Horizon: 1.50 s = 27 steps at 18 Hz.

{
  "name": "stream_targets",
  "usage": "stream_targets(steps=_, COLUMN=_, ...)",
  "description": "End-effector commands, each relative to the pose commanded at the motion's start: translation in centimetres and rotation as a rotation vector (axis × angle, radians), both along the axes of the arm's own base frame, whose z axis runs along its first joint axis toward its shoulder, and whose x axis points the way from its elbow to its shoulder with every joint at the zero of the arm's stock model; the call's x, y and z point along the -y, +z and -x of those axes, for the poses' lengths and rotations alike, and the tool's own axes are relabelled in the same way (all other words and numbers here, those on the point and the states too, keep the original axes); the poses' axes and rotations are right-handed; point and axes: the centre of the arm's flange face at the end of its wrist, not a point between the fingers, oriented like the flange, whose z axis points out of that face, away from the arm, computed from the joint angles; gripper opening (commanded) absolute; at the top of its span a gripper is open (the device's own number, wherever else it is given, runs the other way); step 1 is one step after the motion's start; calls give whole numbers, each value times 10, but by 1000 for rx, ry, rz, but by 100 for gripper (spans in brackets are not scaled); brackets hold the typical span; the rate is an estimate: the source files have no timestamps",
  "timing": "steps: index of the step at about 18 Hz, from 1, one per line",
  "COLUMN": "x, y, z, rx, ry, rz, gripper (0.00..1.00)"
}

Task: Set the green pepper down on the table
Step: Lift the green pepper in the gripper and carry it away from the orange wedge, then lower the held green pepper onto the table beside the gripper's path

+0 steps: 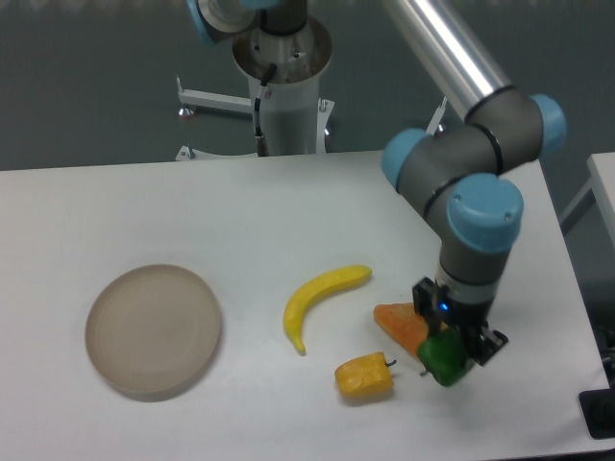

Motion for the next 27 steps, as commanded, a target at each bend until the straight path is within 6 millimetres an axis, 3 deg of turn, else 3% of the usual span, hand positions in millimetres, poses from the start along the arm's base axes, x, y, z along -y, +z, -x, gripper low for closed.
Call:
stream_targets(steps=3, x=40, y=-1, z=4, rx=16, ry=-66, rz=20, gripper=37)
stream_targets(steps=8, x=100, y=-24, z=14, rx=62, ry=-179, rz=57, gripper=37)
stream_targets(steps=16, x=201, y=-40, z=35, rx=107, ry=-208, rz=86, gripper=37)
stream_targets(steps=19, x=232, y=-56, z=34, rx=141, ry=-216, rz=99, gripper=37)
stream_targets(steps=27, x=239, y=-81, z=21, rx=245, ry=-139, rz=40, gripper=37)
